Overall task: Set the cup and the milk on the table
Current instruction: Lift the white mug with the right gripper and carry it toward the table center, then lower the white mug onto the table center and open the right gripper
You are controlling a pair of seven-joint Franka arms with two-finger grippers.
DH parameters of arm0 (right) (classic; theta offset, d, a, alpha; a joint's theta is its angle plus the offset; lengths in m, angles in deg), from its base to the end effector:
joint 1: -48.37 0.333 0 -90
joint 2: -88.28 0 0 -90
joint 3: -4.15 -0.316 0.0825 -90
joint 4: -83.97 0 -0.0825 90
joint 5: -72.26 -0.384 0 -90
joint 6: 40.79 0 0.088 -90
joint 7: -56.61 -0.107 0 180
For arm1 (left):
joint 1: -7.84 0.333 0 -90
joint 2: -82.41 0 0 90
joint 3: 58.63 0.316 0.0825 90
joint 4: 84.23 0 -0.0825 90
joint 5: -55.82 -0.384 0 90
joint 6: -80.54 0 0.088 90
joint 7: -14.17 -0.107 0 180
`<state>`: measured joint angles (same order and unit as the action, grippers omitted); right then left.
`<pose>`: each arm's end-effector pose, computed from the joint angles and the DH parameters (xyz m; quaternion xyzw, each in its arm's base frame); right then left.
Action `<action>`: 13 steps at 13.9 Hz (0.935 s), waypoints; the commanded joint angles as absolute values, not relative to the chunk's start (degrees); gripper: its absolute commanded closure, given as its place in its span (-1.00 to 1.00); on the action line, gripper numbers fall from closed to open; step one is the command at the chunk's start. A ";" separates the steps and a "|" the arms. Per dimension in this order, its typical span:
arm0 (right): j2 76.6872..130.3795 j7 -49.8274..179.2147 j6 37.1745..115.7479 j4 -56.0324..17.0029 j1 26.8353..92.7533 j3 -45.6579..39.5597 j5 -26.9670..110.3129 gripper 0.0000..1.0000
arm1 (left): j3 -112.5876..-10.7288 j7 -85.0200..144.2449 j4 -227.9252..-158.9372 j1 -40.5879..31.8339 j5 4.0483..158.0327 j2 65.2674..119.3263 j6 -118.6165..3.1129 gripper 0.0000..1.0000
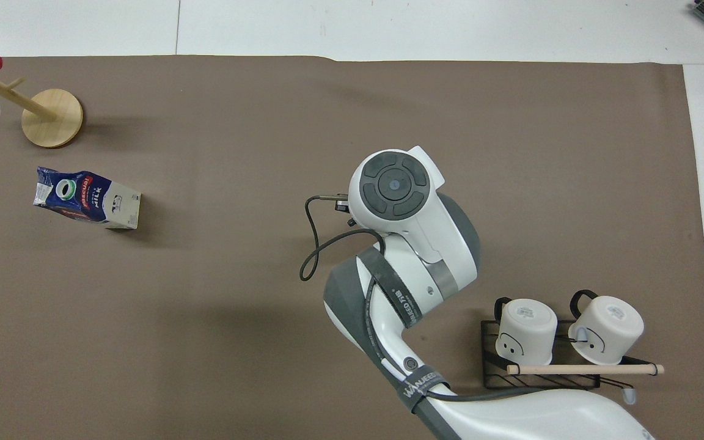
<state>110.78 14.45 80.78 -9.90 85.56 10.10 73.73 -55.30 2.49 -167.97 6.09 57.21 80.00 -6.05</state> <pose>0.5736 0.3559 0.3994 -0.9949 0.0840 -0.0556 0.0029 0.5336 0.0129 0.6932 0.9949 -0.0892 0.0471 0.0079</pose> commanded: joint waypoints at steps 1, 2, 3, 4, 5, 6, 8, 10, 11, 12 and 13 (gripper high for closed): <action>111.83 14.15 82.60 -8.57 85.37 9.69 74.37 1.00 | -54.76 1.95 -168.26 5.38 56.52 79.69 -5.76 -1.00; 112.97 14.16 83.74 -8.49 86.42 9.17 74.55 1.00 | -54.76 1.95 -168.26 5.38 56.43 79.69 -5.76 -1.00; 113.50 14.33 84.80 -8.49 86.86 9.16 74.55 1.00 | -54.76 1.95 -168.26 5.38 56.52 79.69 -5.76 -1.00; 113.50 15.20 85.16 -8.57 86.87 9.07 74.55 1.00 | -54.76 1.95 -168.26 5.47 56.43 79.69 -5.76 -1.00; 113.50 16.78 85.34 -8.66 87.04 9.07 74.20 1.00 | -54.76 1.95 -168.26 5.38 56.52 79.69 -5.76 -1.00; 113.50 17.84 85.69 -8.92 87.04 9.07 74.11 1.00 | -54.68 2.04 -168.26 5.38 56.52 79.69 -5.76 -1.00; 113.50 18.11 86.48 -9.71 87.57 8.99 74.02 1.00 | -54.68 1.95 -168.26 5.47 56.43 79.69 -5.76 -1.00; 114.12 18.11 88.05 -9.72 88.70 8.99 73.76 1.00 | -54.68 1.95 -168.26 5.47 56.43 79.69 -5.76 -1.00; 114.47 18.11 88.32 -9.72 88.71 8.99 73.93 1.00 | -54.68 1.95 -168.26 5.47 56.52 79.69 -5.76 -1.00; 114.65 18.20 88.59 -9.80 88.71 8.99 74.02 1.00 | -54.68 1.95 -168.26 5.47 56.52 79.69 -5.68 -1.00; 114.65 18.46 88.50 -9.98 88.89 8.99 74.02 1.00 | -54.68 1.95 -168.26 5.47 56.52 79.69 -5.68 -1.00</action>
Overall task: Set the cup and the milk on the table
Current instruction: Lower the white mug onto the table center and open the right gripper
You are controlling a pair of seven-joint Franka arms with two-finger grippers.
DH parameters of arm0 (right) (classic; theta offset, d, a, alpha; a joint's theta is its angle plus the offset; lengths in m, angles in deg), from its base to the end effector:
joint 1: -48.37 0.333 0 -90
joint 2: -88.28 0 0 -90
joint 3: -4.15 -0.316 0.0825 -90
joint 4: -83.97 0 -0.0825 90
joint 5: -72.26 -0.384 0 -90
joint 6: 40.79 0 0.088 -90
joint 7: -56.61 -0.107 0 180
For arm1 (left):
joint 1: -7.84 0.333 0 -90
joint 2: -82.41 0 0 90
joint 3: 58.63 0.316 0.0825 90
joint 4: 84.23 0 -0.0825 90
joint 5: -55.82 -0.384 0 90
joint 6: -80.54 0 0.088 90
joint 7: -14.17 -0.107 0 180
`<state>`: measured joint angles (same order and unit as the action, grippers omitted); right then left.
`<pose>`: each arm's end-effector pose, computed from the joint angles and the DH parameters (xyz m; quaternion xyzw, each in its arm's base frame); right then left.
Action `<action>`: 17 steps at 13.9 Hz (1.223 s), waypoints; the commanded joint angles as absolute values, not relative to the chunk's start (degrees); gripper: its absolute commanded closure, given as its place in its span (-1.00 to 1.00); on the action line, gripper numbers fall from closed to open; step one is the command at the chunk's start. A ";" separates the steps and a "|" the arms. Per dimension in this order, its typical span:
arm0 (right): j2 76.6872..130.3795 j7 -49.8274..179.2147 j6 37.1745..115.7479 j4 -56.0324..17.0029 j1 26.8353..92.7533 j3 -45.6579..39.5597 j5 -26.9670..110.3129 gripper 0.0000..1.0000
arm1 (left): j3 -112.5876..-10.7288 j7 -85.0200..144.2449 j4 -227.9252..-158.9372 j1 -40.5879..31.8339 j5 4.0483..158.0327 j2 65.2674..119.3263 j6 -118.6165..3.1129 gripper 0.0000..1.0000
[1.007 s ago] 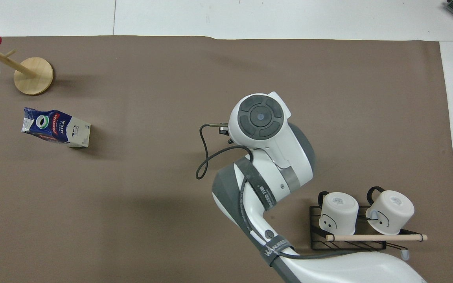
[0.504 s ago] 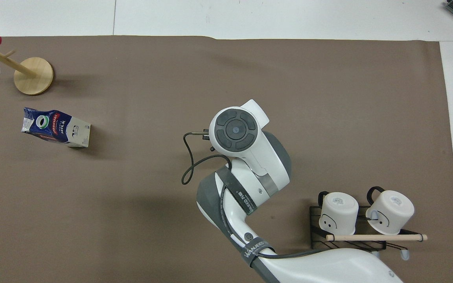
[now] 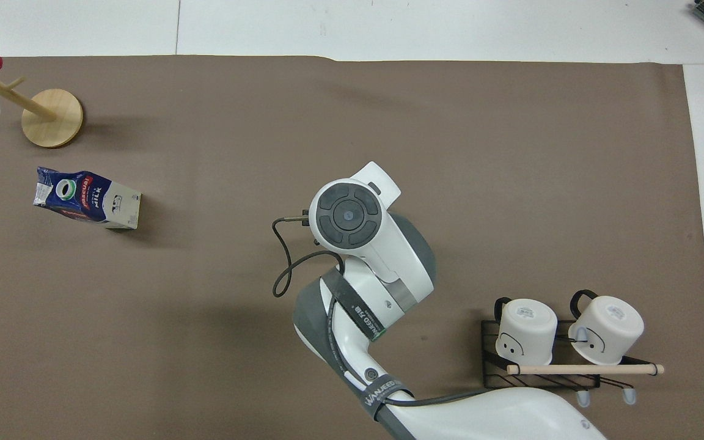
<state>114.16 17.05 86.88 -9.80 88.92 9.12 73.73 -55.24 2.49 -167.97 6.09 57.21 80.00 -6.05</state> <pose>0.5563 0.4061 0.3704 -0.9968 0.0219 -0.0738 0.0199 0.5336 0.0134 0.6931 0.9949 -0.0886 0.0471 0.0079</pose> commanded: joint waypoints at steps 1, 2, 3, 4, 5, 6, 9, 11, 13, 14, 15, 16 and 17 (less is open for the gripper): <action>114.56 19.33 88.50 -10.42 88.80 8.99 74.02 1.00 | -54.68 1.95 -168.26 5.47 56.43 79.69 -5.76 -1.00; 114.56 19.95 88.59 -10.68 88.89 8.99 73.93 1.00 | -54.68 1.95 -168.26 5.47 56.43 79.69 -5.68 -1.00; 114.56 19.96 88.42 -10.86 89.06 8.99 73.85 1.00 | -54.68 1.95 -168.26 5.47 56.52 79.69 -5.68 -1.00; 114.47 19.96 88.41 -11.03 88.98 8.99 73.76 0.28 | -54.68 1.95 -168.26 5.47 56.43 79.69 -5.68 -1.00; 114.47 19.70 88.24 -11.04 88.97 9.07 73.67 -0.88 | -54.68 1.95 -168.26 5.47 56.52 79.69 -5.68 -1.00; 114.47 19.61 88.06 -11.04 88.97 9.07 73.76 -1.00 | -54.68 1.95 -168.26 5.47 56.43 79.69 -5.68 -1.00; 113.42 20.04 87.01 -10.77 88.27 9.07 74.28 -1.00 | -54.68 1.95 -168.26 5.47 56.43 79.69 -5.76 -1.00; 111.76 20.13 85.61 -10.51 87.92 9.42 73.49 -1.00 | -54.68 1.95 -168.26 5.47 56.52 79.69 -5.76 -1.00; 109.13 19.96 83.16 -10.60 86.96 9.43 73.41 -1.00 | -54.68 1.95 -168.26 5.47 56.43 79.69 -5.76 -1.00; 107.11 19.96 81.31 -10.60 85.82 9.43 73.41 -1.00 | -54.76 1.95 -168.26 5.47 56.43 79.69 -5.76 -1.00; 105.09 19.96 79.12 -10.60 84.59 9.51 73.41 -1.00 | -54.76 1.95 -168.26 5.38 56.52 79.69 -5.76 -1.00; 102.89 20.04 76.75 -10.60 83.28 9.51 73.41 -1.00 | -54.76 1.95 -168.26 5.38 56.43 79.69 -5.76 -1.00; 100.96 20.39 74.11 -10.51 81.52 9.43 73.49 -1.00 | -54.76 1.95 -168.26 5.38 56.43 79.69 -5.85 -1.00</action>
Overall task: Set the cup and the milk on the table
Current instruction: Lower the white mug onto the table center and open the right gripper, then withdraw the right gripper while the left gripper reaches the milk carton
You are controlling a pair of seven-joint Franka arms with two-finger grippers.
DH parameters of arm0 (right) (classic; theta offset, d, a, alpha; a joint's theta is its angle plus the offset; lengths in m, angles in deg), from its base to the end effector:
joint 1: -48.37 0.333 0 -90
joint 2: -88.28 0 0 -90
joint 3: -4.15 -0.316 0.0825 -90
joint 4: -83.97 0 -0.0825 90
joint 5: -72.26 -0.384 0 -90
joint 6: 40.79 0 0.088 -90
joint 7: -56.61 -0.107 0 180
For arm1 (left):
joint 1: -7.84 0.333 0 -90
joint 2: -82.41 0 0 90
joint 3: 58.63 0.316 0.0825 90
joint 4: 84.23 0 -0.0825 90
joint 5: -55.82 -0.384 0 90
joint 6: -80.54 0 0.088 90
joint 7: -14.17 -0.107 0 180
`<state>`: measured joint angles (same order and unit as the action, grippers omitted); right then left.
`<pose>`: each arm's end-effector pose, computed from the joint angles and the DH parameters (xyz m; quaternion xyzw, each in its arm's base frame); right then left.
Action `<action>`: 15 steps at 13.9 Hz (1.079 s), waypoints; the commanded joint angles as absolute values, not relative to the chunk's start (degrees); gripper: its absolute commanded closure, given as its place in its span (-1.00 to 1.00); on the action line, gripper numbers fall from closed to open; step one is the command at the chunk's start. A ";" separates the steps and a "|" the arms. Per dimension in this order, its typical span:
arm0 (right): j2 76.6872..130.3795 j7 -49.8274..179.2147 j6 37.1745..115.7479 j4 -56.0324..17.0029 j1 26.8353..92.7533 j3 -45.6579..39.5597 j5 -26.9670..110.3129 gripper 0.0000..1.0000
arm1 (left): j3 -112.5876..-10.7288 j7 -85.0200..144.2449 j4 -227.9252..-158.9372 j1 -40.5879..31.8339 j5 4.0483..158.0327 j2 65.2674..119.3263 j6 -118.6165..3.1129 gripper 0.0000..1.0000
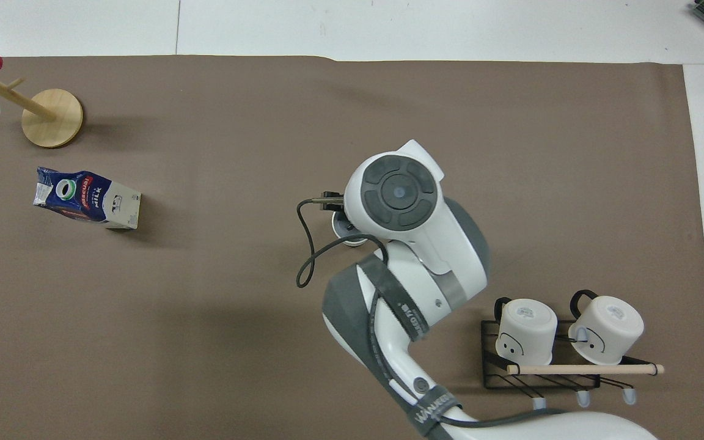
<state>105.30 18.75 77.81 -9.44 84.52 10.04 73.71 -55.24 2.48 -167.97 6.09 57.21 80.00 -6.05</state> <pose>0.5691 0.3384 0.4618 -0.9954 0.0575 -0.0743 0.0185 0.5336 0.0134 0.6931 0.9949 -0.0887 0.0471 0.0079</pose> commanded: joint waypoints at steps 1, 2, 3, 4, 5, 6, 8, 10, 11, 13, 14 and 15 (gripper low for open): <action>99.37 21.61 71.65 -10.60 80.29 9.51 73.49 -1.00 | -54.76 1.95 -168.26 5.38 56.52 79.69 -6.03 -1.00; 98.22 23.45 69.36 -10.60 79.14 9.51 73.49 -1.00 | -54.76 1.95 -168.26 5.38 56.52 79.69 -6.03 -1.00; 97.08 25.56 66.91 -10.60 77.57 9.51 73.41 -1.00 | -54.76 1.95 -168.26 5.38 56.43 79.69 -6.12 -1.00; 95.85 27.84 64.18 -10.77 76.07 9.51 73.49 -1.00 | -54.76 1.87 -168.34 5.38 56.52 79.69 -6.20 -1.00; 94.62 29.87 61.46 -10.95 74.66 9.51 73.41 -1.00 | -54.76 1.86 -168.43 5.38 56.52 79.69 -6.38 -1.00; 93.56 31.28 58.91 -11.04 73.08 9.51 73.41 -1.00 | -54.76 1.78 -168.43 5.29 56.43 79.69 -6.47 -1.00; 91.72 34.44 55.29 -11.12 69.13 9.51 73.41 -1.00 | -54.76 1.86 -169.04 5.12 56.52 79.86 -7.52 -1.00; 90.66 37.79 52.92 -11.12 65.09 9.60 73.49 -1.00 | -54.85 2.04 -170.18 4.94 56.52 80.04 -9.71 -1.00; 90.22 38.93 52.73 -11.04 62.37 9.60 73.49 -1.00 | -54.85 1.95 -170.62 4.94 56.52 80.21 -10.50 -1.00; 89.77 44.36 52.82 -10.86 58.32 9.60 73.41 -1.00 | -54.85 1.87 -172.82 5.03 56.52 80.30 -12.17 -1.00; 89.43 46.65 52.91 -10.69 56.39 9.69 73.41 -1.00 | -54.85 1.86 -174.31 4.94 56.52 80.22 -13.66 -1.00; 88.99 47.81 52.99 -10.60 54.45 9.69 73.23 -1.00 | -54.85 1.86 -175.19 5.03 56.52 80.30 -14.81 -1.00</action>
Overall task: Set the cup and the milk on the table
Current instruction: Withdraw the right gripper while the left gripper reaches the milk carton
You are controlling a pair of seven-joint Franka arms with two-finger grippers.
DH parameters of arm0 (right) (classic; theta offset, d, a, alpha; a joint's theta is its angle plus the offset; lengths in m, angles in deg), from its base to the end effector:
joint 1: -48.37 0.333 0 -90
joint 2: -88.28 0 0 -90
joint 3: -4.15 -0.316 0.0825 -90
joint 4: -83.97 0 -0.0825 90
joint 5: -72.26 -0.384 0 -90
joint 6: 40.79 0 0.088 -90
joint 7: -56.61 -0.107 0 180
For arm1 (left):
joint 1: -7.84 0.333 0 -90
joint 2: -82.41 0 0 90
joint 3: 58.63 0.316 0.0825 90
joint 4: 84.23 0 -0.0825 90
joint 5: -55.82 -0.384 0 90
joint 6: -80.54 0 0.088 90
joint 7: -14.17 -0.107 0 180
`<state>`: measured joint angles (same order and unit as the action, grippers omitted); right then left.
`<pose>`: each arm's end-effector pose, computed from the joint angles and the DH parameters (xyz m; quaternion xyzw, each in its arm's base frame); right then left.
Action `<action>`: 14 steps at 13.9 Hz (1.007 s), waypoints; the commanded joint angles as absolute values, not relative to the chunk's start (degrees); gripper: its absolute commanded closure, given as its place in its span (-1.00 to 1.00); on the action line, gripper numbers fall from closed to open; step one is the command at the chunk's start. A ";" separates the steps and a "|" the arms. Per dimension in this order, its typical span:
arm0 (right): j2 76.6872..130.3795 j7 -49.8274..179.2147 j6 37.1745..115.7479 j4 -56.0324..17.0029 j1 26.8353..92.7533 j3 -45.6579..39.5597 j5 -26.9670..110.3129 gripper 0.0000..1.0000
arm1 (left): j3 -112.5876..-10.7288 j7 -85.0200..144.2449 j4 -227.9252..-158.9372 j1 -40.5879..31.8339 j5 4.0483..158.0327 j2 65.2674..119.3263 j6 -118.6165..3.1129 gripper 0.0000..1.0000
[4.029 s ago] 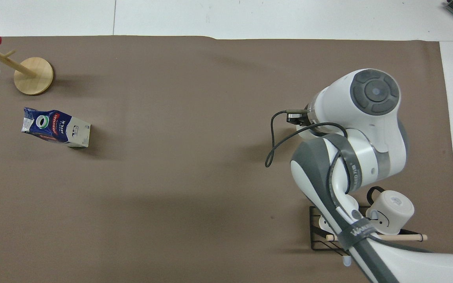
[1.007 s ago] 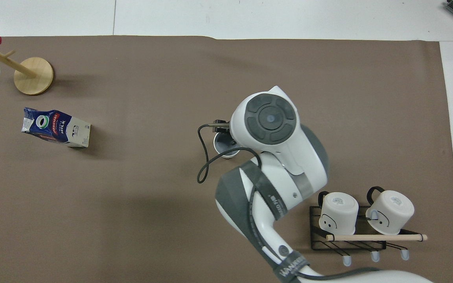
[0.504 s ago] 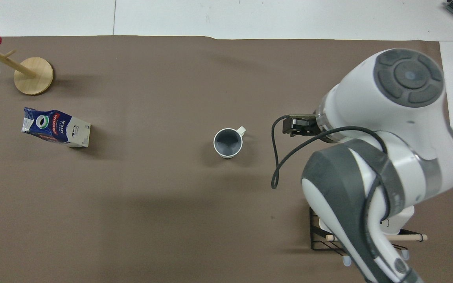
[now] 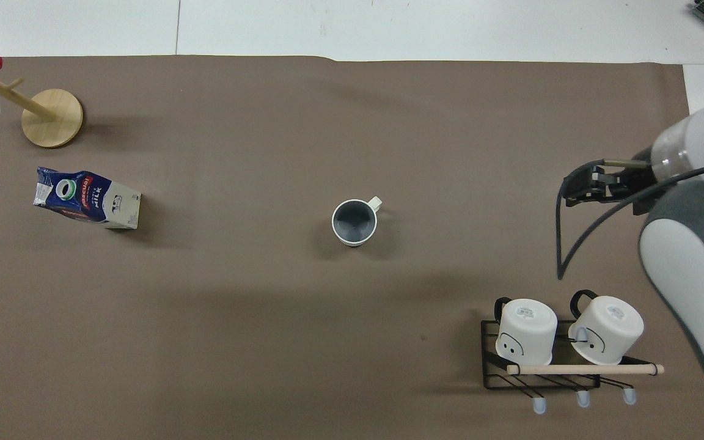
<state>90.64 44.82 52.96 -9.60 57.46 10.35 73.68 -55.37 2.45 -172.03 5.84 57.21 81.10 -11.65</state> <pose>0.5691 0.0274 0.5776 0.9968 -0.0765 -0.0169 0.0169 0.5516 0.0100 0.6589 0.9945 -0.0911 0.0508 0.0071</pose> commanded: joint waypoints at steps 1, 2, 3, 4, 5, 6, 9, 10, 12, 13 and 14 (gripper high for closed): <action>88.72 48.78 52.99 -10.34 53.04 9.78 72.36 -1.00 | -54.76 1.86 -176.16 5.03 56.52 80.48 -15.95 -1.00; 88.46 48.87 53.17 -10.16 51.90 9.86 71.57 -1.00 | -54.76 1.78 -177.30 5.11 56.52 80.57 -17.61 -1.00; 88.28 48.44 53.52 -9.55 51.28 9.86 71.56 -1.00 | -54.76 1.78 -178.96 5.20 56.52 80.65 -19.54 -1.00; 88.28 48.35 53.17 -8.24 51.36 9.78 72.69 -1.00 | -54.76 1.78 -180.63 5.20 56.52 80.65 -21.48 -1.00; 88.11 48.08 52.82 -7.79 51.71 9.78 72.88 -1.00 | -54.76 1.78 -182.13 5.46 56.52 80.74 -23.24 -1.00; 87.32 47.82 52.82 -7.78 52.14 9.78 72.96 -1.00 | -54.76 1.78 -183.54 5.55 56.52 81.00 -24.91 -1.00; 86.44 45.97 52.56 -7.35 52.15 8.99 73.41 -1.00 | -54.76 1.78 -184.16 5.82 56.52 82.93 -27.29 -1.00; 85.91 45.97 52.38 -6.30 52.15 9.07 74.01 -1.00 | -54.76 1.78 -184.16 5.82 56.52 83.29 -27.99 -1.00; 85.82 46.15 48.97 -3.32 52.06 9.77 74.99 -1.00 | -54.76 1.86 -184.25 5.82 56.52 84.17 -28.70 -1.00; 85.82 46.24 46.86 -1.56 51.63 9.95 74.81 -1.00 | -54.76 1.86 -184.25 5.82 56.52 84.34 -29.57 -1.00; 85.73 46.67 45.19 -0.24 51.27 10.13 74.99 -1.00 | -54.76 1.78 -184.17 5.91 56.52 84.35 -30.19 -1.00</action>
<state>85.80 46.89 48.60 -3.44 52.18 10.05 74.16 -54.97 2.45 -183.49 5.89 57.21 84.64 -28.20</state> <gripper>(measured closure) 0.000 0.000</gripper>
